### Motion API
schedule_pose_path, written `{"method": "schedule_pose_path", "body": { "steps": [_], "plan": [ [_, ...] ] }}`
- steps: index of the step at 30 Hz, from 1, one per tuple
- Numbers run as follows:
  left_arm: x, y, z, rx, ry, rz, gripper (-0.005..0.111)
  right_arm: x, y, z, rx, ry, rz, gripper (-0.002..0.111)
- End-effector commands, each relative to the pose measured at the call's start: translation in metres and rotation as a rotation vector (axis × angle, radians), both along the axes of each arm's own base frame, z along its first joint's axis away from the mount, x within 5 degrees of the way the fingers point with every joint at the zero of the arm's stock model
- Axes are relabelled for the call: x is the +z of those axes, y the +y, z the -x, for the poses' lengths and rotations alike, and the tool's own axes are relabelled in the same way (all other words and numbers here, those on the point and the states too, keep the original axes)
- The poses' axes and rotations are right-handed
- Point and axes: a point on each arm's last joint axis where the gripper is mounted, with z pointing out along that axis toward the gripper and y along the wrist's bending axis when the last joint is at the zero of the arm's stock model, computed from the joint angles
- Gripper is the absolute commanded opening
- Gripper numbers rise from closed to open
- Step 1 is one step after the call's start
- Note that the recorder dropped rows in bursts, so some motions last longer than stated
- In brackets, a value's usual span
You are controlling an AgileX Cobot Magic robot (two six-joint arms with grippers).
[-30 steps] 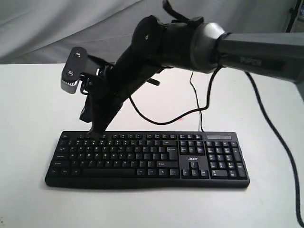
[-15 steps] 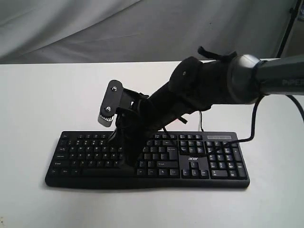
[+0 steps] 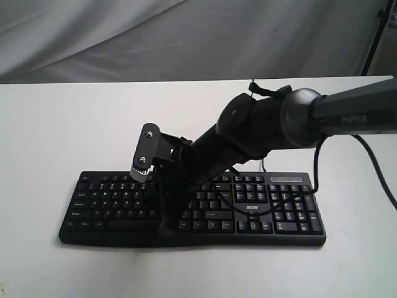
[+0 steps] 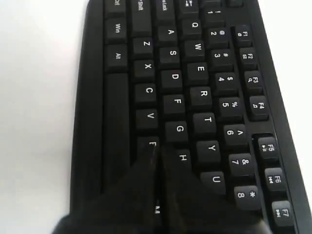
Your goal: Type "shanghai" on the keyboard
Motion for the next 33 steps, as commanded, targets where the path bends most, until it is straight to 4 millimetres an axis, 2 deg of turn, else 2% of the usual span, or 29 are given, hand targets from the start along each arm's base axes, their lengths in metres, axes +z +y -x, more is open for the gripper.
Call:
{"method": "schedule_pose_path", "body": {
  "steps": [1,33],
  "plan": [
    [-0.0001,-0.0003,-0.0003,-0.004,0.001,0.005,0.001,-0.0123,0.0013,-0.0017,0.005,0.014,-0.015,0.000],
    [-0.0001,-0.0003,-0.0003,-0.004,0.001,0.005,0.001,-0.0199,0.0017,-0.0014,0.031,0.015,-0.006,0.000]
  ]
}}
